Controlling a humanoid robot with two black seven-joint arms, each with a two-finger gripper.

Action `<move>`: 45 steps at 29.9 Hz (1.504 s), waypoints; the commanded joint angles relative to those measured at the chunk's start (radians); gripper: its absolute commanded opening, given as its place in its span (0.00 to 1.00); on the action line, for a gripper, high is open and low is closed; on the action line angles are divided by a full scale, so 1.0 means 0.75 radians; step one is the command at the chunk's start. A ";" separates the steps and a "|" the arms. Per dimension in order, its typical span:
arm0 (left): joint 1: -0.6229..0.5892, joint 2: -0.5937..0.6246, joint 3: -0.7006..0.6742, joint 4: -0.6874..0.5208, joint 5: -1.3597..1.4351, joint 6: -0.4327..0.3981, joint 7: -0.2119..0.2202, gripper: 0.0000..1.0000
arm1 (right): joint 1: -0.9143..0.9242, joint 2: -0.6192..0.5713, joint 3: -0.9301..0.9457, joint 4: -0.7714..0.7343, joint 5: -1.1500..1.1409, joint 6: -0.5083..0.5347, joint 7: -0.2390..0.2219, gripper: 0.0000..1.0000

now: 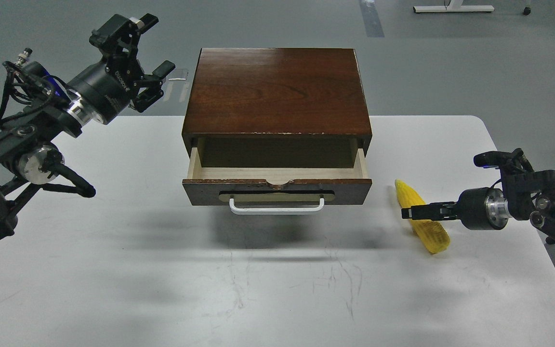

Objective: Put corn in drawer with both arms
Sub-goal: 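Grasp the yellow corn cob with the right gripper, then lift the corn and carry it over the open drawer with the right gripper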

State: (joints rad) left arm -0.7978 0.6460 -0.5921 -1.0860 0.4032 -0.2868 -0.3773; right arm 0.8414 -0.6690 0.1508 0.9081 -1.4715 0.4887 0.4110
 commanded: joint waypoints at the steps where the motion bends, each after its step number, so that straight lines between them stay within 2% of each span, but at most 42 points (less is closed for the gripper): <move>1: 0.000 0.000 -0.002 -0.002 0.000 0.000 0.000 0.98 | 0.001 0.019 -0.044 -0.010 -0.004 0.000 0.000 0.74; 2: 0.000 0.000 0.000 -0.002 -0.002 0.000 0.000 0.98 | 0.003 0.017 -0.054 -0.012 -0.004 0.000 0.000 0.56; 6: 0.000 0.000 -0.002 -0.002 0.000 -0.002 0.000 0.98 | 0.003 0.008 -0.060 -0.008 -0.014 0.000 0.000 0.25; 8: 0.000 -0.002 0.000 -0.002 0.000 -0.002 0.000 0.98 | 0.003 0.004 -0.060 -0.006 -0.038 0.000 0.000 0.06; 10: 0.000 0.000 0.000 -0.002 0.000 -0.004 0.000 0.98 | 0.003 0.000 -0.058 0.000 -0.038 0.000 0.000 0.00; 15: 0.000 0.002 0.000 -0.002 0.000 -0.016 0.000 0.98 | 0.066 -0.071 -0.052 0.074 -0.038 0.000 0.000 0.00; 22: -0.006 -0.002 0.000 -0.002 0.000 -0.018 0.002 0.98 | 0.366 -0.214 -0.048 0.204 -0.034 0.000 0.012 0.00; 30: -0.012 0.000 -0.002 -0.004 0.000 -0.021 0.006 0.98 | 0.712 -0.198 -0.090 0.286 -0.040 0.000 0.018 0.00; 32: -0.012 0.002 0.000 -0.004 0.000 -0.021 0.006 0.98 | 0.827 -0.137 -0.182 0.286 -0.051 0.000 0.043 0.00; 34: -0.012 0.000 -0.002 -0.008 0.000 -0.021 0.006 0.98 | 0.984 -0.009 -0.313 0.284 -0.099 0.000 0.104 0.00; 41: -0.018 0.006 -0.002 -0.010 0.000 -0.021 0.012 0.98 | 1.093 0.225 -0.418 0.295 -0.337 0.000 0.104 0.00; 45: -0.020 0.010 -0.002 -0.010 0.000 -0.021 0.020 0.98 | 1.107 0.321 -0.455 0.327 -0.545 -0.079 0.104 0.00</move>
State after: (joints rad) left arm -0.8119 0.6505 -0.5933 -1.0933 0.4034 -0.3024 -0.3643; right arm 1.6649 -0.4788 -0.1688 1.1396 -1.7795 0.4750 0.4891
